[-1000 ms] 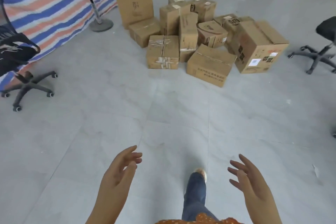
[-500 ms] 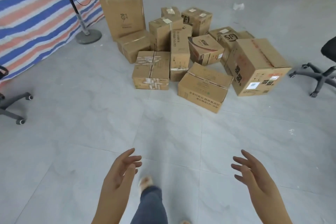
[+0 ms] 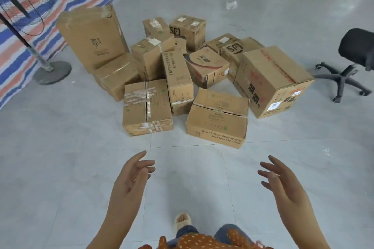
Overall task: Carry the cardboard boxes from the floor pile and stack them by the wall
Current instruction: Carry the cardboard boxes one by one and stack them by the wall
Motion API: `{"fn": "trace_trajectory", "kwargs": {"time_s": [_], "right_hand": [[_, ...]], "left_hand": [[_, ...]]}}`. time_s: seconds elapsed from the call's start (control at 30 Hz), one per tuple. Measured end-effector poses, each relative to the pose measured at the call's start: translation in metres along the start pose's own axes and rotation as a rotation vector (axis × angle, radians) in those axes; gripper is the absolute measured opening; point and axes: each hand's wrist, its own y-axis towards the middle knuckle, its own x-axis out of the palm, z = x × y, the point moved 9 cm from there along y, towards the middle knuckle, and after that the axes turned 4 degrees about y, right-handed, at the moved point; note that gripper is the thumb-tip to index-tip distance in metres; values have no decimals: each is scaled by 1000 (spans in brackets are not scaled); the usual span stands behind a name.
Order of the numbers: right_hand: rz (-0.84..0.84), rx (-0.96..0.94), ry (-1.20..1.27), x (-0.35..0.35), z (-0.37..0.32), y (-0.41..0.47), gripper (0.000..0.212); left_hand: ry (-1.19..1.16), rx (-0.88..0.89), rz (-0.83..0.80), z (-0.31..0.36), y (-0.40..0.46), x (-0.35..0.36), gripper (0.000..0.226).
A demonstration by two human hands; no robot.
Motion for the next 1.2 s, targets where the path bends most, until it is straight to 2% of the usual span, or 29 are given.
{"fn": "trace_trajectory", "kwargs": {"time_s": [0.07, 0.23, 0.4, 0.5, 0.67, 0.8, 0.93, 1.03, 1.1, 1.2], "right_hand": [[42, 22, 1, 4, -3, 23, 47], [123, 135, 12, -1, 17, 83, 30], [116, 203, 25, -5, 29, 174, 28], [69, 204, -9, -10, 18, 251, 34], [90, 196, -59, -38, -7, 368, 52], [65, 294, -116, -45, 20, 431, 36], [30, 442, -168, -30, 96, 480, 25], [3, 605, -259, -14, 201, 510, 20], [-41, 710, -319, 1, 281, 528, 17], [-78, 841, -395, 21, 401, 556, 22]], "left_hand": [[22, -3, -42, 4, 35, 14, 34], [72, -55, -117, 3, 104, 56, 35], [85, -76, -57, 8, 178, 96, 37], [62, -111, 4, 18, 225, 123, 38], [73, -133, -5, 41, 303, 186, 38], [104, -198, -24, 34, 354, 222, 37], [170, -329, -59, -35, 413, 257, 34], [271, -506, -153, -130, 465, 298, 24], [345, -563, -231, -188, 503, 330, 19], [497, -579, -358, -276, 569, 383, 38]]}}
